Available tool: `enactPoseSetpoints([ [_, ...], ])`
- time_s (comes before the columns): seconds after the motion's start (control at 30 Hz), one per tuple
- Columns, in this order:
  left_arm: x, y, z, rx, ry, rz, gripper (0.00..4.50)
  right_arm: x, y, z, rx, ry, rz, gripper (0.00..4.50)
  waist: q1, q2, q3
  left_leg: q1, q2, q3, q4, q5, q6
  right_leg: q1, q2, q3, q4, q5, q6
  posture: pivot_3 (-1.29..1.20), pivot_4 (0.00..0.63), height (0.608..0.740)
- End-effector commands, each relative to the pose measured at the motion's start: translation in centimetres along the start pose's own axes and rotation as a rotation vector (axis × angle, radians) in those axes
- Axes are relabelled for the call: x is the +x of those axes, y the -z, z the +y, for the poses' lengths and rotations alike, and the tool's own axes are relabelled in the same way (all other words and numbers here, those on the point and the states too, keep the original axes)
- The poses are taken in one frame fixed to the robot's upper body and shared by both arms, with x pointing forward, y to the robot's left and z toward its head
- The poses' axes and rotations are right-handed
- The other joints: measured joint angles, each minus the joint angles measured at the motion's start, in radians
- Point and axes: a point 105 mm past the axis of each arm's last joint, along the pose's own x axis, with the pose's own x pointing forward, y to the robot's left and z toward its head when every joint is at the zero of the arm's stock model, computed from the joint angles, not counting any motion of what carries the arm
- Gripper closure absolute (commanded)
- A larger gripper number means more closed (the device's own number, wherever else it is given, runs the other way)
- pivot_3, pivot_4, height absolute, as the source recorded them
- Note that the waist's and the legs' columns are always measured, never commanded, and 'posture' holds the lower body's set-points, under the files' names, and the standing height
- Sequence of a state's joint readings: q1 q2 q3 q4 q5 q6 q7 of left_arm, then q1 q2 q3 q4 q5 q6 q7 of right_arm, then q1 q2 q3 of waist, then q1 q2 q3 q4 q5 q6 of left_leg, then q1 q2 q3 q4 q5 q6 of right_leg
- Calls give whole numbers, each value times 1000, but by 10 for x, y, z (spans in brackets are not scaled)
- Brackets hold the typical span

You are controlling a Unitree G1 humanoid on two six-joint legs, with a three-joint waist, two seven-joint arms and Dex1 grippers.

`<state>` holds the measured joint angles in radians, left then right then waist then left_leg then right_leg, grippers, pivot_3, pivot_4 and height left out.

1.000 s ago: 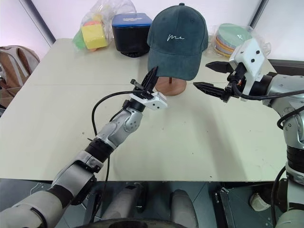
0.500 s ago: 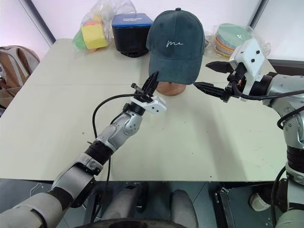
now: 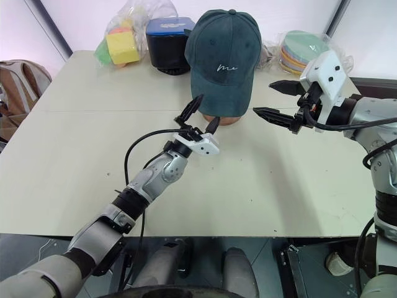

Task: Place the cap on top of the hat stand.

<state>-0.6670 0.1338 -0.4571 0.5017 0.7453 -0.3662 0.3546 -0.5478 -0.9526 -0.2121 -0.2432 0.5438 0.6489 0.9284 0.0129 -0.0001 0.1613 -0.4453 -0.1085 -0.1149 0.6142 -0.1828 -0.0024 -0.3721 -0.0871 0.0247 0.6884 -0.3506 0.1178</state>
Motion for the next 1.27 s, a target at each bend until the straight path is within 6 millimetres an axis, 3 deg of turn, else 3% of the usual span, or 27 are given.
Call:
enactPoseSetpoints([
  [0.03,-5,-10,0,-80,33,-48,63,-8,-15,-3,-52,23,-31,960,0,0,0,0,0,0,0,0,0,0,0,0,0,0,0,0,150,740],
  [0.23,-25,-3,-9,-209,157,-22,63,-8,-14,-4,-51,23,-30,960,-1,0,0,0,0,0,0,0,0,0,0,0,0,0,0,0,150,740],
  [0.33,-33,3,-1,-297,179,5,63,-8,-14,-5,-52,24,-30,960,-1,1,0,0,0,0,0,0,0,0,0,0,0,0,0,0,150,740],
  [0.43,-38,13,26,-414,155,41,63,-9,-15,-8,-57,27,-29,960,-2,1,0,0,0,0,0,0,0,0,0,0,0,0,0,0,150,740],
  [0.57,-38,17,76,-600,152,44,63,-11,-15,-12,-68,32,-23,960,-4,1,0,0,1,0,0,0,0,0,0,0,0,0,0,0,150,740],
  [0.73,-45,23,127,-869,296,110,63,-15,-12,-20,-78,46,-10,960,-8,1,0,1,1,-1,0,0,0,0,0,0,0,0,0,0,150,740],
  [0.87,-57,23,175,-920,466,162,63,-25,-9,-33,-95,82,12,960,-18,1,0,1,1,-1,0,0,0,0,1,0,-1,0,0,0,150,740],
  [1.0,-56,22,219,-973,498,166,63,-32,-5,-41,-118,105,38,960,-26,1,0,1,1,-1,-1,0,0,1,0,0,-1,0,-1,0,150,740],
  [1.1,-54,26,230,-973,531,180,63,-31,-4,-41,-117,104,31,960,-30,1,0,2,1,-1,-2,0,0,2,1,0,-2,0,-1,0,150,740],
  [1.27,-56,25,224,-1000,601,182,63,-28,-3,-36,-112,99,18,960,-31,1,0,1,1,-1,-2,0,0,1,1,0,-2,0,-1,0,150,740],
])
